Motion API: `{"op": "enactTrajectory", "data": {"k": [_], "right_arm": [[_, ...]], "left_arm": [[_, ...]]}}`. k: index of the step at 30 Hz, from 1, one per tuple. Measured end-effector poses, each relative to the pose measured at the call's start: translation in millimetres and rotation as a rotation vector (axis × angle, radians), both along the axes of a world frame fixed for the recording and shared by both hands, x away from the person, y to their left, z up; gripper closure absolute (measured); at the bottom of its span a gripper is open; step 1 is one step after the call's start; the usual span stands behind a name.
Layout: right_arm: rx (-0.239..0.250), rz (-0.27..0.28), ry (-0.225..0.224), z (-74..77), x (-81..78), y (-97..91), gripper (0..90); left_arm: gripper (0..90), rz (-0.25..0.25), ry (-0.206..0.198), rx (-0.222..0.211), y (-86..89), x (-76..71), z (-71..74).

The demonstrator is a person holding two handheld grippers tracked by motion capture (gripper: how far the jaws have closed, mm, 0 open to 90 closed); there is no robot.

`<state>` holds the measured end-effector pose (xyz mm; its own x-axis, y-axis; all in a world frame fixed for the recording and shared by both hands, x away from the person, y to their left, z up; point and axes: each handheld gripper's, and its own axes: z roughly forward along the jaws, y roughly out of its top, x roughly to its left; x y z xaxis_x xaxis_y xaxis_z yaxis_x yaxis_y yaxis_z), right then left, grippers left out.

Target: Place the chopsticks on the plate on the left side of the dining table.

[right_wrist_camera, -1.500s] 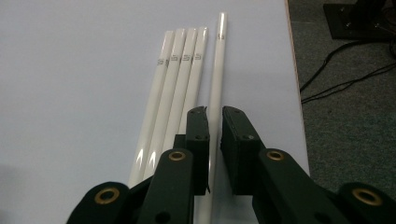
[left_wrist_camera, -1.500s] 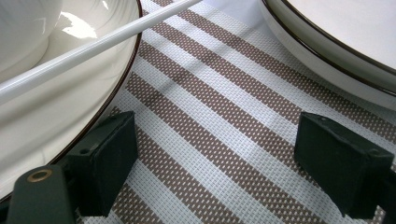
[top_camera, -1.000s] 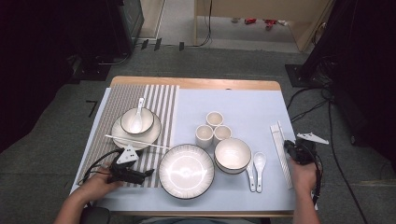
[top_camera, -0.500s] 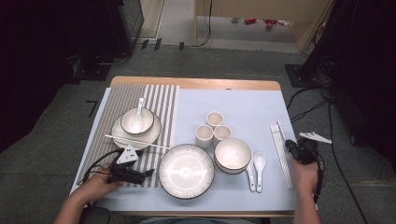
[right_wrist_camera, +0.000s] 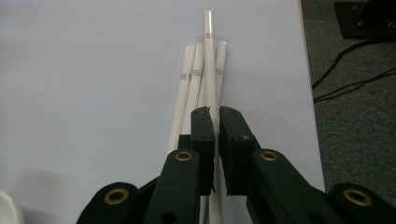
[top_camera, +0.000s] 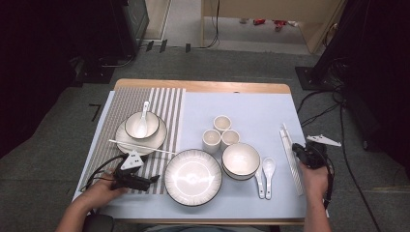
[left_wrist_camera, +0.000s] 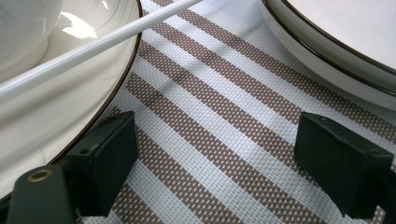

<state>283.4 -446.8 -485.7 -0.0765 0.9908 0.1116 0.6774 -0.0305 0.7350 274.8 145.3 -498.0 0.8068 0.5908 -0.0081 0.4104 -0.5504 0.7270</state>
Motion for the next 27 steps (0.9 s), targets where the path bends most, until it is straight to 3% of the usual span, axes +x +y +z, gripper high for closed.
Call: {"op": "enactTrajectory", "data": {"k": [27], "right_arm": [[0.026, 0.085, -0.003, 6.5, 5.0, 15.9, 85.1]], "left_arm": [[13.8, 0.000, 0.000, -0.001, 0.0, 0.0, -0.1]]}}
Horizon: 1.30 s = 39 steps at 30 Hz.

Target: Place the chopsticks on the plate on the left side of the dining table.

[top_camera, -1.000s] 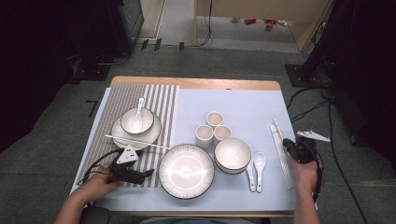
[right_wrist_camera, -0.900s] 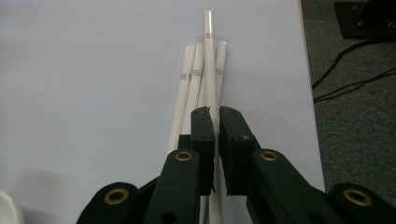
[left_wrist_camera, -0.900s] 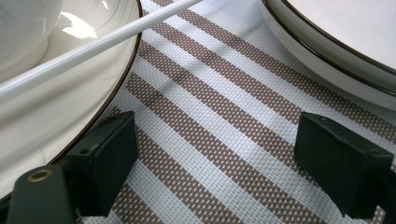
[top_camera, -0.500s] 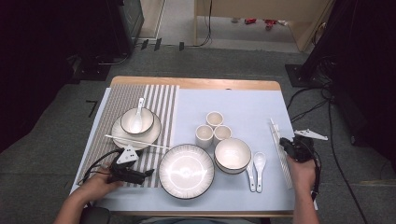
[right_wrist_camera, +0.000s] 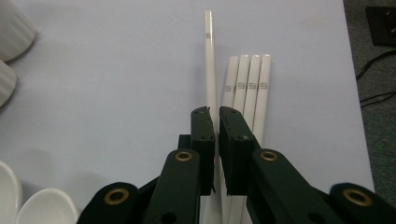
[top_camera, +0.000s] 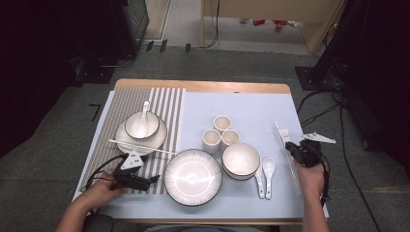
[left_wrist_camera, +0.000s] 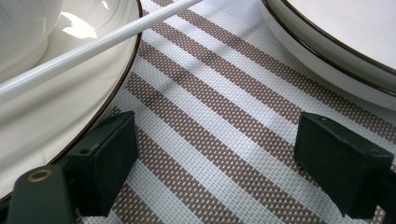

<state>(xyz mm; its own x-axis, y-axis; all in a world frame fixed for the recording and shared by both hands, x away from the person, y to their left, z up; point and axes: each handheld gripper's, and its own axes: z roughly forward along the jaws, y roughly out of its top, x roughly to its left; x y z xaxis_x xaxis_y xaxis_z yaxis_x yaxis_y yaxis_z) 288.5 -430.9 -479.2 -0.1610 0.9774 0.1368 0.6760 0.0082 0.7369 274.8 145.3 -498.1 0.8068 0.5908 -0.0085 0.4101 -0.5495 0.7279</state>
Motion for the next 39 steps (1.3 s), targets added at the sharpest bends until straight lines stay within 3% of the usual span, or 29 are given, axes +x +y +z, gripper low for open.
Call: {"op": "enactTrajectory", "data": {"k": [9, 14, 39], "right_arm": [[0.003, 0.028, 0.000, 0.4, 1.6, 3.8, 85.1], [0.031, 0.060, -0.010, 4.2, 2.8, 10.2, 85.1], [0.019, 0.145, -0.022, 12.7, 12.8, 28.5, 85.1]], "left_arm": [[13.8, 0.000, 0.000, 0.000, 0.0, 0.0, 0.0], [13.9, 0.000, 0.001, -0.002, 0.1, 0.1, 0.0], [13.8, 0.000, 0.005, -0.006, 0.5, 0.5, 0.1]]}}
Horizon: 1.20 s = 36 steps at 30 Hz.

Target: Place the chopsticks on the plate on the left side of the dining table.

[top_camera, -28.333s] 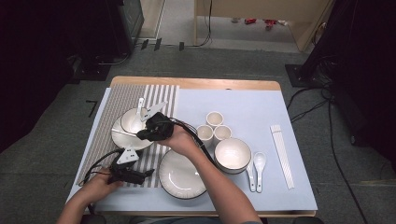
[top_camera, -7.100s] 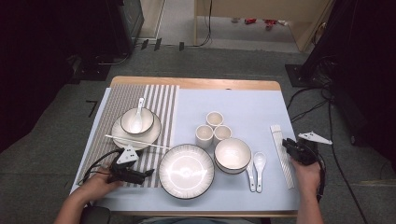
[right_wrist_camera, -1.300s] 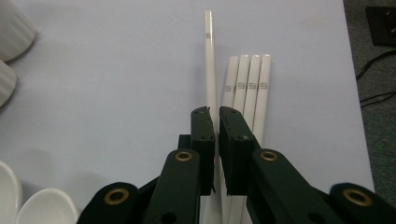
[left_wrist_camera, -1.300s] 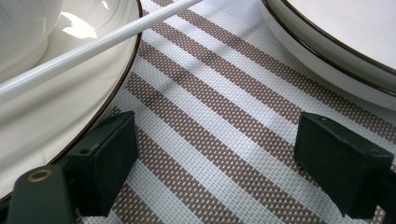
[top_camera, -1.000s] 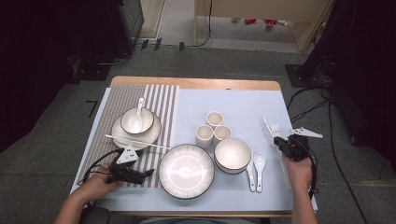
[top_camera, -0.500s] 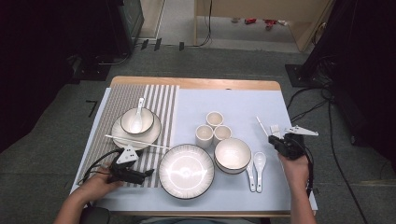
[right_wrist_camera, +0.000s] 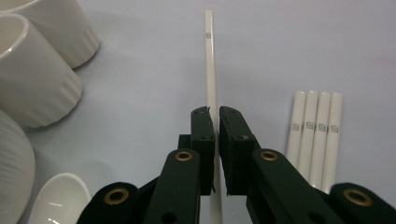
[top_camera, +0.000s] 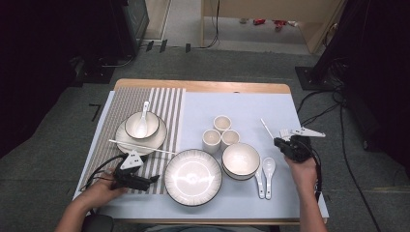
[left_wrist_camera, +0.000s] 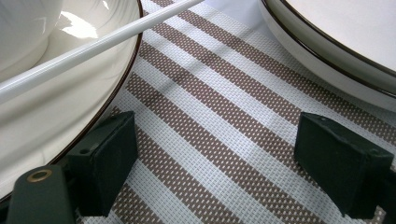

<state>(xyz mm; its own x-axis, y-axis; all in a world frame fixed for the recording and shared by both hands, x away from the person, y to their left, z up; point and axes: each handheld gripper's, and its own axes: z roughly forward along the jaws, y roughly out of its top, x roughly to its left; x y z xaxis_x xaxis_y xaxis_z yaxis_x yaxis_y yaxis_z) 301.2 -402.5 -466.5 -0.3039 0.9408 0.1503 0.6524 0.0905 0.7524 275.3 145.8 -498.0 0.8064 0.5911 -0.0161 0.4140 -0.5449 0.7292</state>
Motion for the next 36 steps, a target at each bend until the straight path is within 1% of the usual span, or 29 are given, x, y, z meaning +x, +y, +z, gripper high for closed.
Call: {"op": "enactTrajectory", "data": {"k": [6, 10, 11, 14, 15, 16, 17, 19, 22, 25, 26, 31, 34, 36], "right_arm": [[-0.009, 0.014, 0.009, -0.4, 0.2, 5.4, 85.1], [-0.006, 0.018, 0.006, 0.0, 0.1, 5.4, 85.1], [0.004, 0.019, 0.005, 0.3, -0.1, 5.3, 85.1], [0.013, 0.022, 0.003, 1.1, -0.7, 5.7, 85.1], [0.032, 0.029, -0.003, 2.6, -2.0, 6.8, 85.1], [0.032, 0.029, -0.003, 2.6, -2.0, 6.8, 85.1], [0.025, 0.036, -0.011, 5.0, -2.8, 8.8, 85.1], [0.026, 0.046, -0.020, 7.9, -2.2, 9.8, 85.1], [0.019, 0.052, -0.021, 11.0, -1.0, 10.9, 85.1], [-0.016, 0.070, -0.029, 14.2, 1.1, 13.1, 85.1], [-0.019, 0.078, -0.029, 14.9, 1.9, 14.0, 85.1], [-0.012, 0.107, -0.023, 15.9, 5.4, 17.0, 85.1], [-0.007, 0.120, -0.029, 17.2, 6.7, 17.6, 85.1], [-0.013, 0.126, -0.032, 17.8, 7.6, 18.0, 85.1]], "left_arm": [[13.8, 0.000, 0.000, 0.000, 0.0, 0.0, 0.0], [13.8, 0.000, 0.000, 0.001, 0.0, -0.1, 0.0], [13.8, 0.000, 0.000, 0.000, -0.1, -0.1, 0.0], [13.8, 0.000, -0.002, 0.003, -0.4, -0.3, 0.0], [13.8, 0.000, -0.003, 0.005, -0.5, -0.4, 0.0], [13.8, 0.000, -0.003, 0.005, -0.7, -0.5, 0.0], [13.8, 0.000, -0.003, 0.006, -0.7, -0.5, 0.0], [13.8, 0.000, -0.003, 0.007, -0.6, -0.5, 0.0], [13.8, 0.000, -0.004, 0.007, -0.6, -0.5, 0.0], [13.8, 0.000, -0.003, 0.007, -0.6, -0.5, 0.0], [13.8, 0.000, -0.003, 0.006, -0.6, -0.5, 0.0], [13.8, 0.000, -0.004, 0.007, -0.6, -0.5, 0.0], [13.8, 0.000, -0.004, 0.008, -0.7, -0.5, 0.0], [13.8, 0.000, -0.004, 0.008, -0.7, -0.5, 0.0]]}}
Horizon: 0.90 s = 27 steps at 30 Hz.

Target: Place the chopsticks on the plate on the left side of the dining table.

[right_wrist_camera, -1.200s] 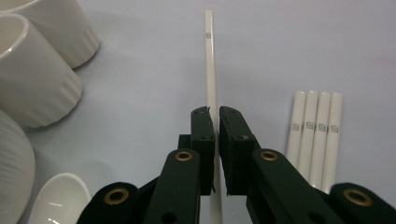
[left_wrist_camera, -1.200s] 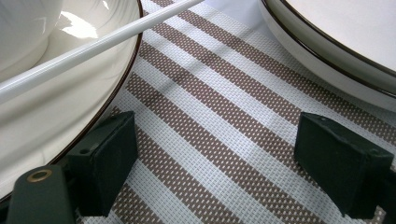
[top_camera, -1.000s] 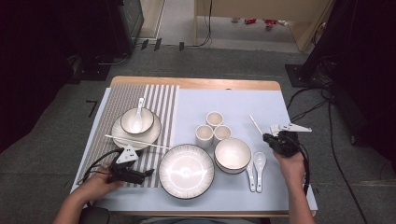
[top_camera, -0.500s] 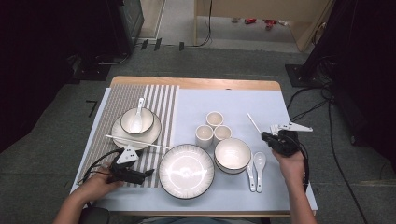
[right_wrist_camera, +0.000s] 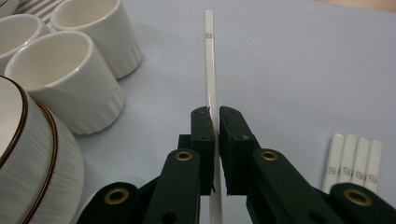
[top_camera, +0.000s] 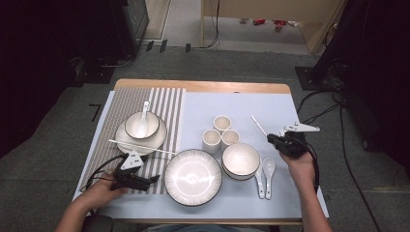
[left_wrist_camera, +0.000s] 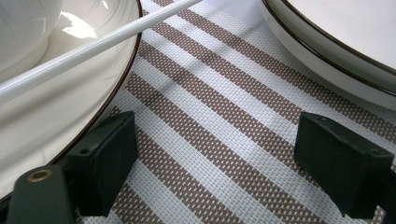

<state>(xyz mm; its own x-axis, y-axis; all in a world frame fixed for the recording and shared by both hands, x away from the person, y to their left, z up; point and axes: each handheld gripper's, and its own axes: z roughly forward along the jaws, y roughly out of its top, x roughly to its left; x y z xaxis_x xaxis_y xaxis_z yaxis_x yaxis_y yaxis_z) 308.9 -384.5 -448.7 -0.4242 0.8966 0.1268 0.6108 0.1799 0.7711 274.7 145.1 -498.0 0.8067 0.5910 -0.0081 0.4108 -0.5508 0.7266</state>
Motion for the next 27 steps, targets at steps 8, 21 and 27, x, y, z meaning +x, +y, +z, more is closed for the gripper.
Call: {"op": "enactTrajectory", "data": {"k": [8, 21, 27], "right_arm": [[0.000, 0.017, 0.009, 2.3, 5.9, 1.4, 85.1], [-0.004, 0.064, -0.001, 11.0, 12.9, 9.9, 85.1], [-0.002, 0.088, -0.005, 14.0, 14.8, 12.6, 85.1]], "left_arm": [[13.8, 0.000, 0.000, 0.000, 0.0, 0.0, 0.0], [13.8, 0.000, 0.000, 0.000, 0.0, 0.0, 0.0], [13.8, 0.000, 0.000, 0.000, 0.0, 0.0, 0.0]]}}
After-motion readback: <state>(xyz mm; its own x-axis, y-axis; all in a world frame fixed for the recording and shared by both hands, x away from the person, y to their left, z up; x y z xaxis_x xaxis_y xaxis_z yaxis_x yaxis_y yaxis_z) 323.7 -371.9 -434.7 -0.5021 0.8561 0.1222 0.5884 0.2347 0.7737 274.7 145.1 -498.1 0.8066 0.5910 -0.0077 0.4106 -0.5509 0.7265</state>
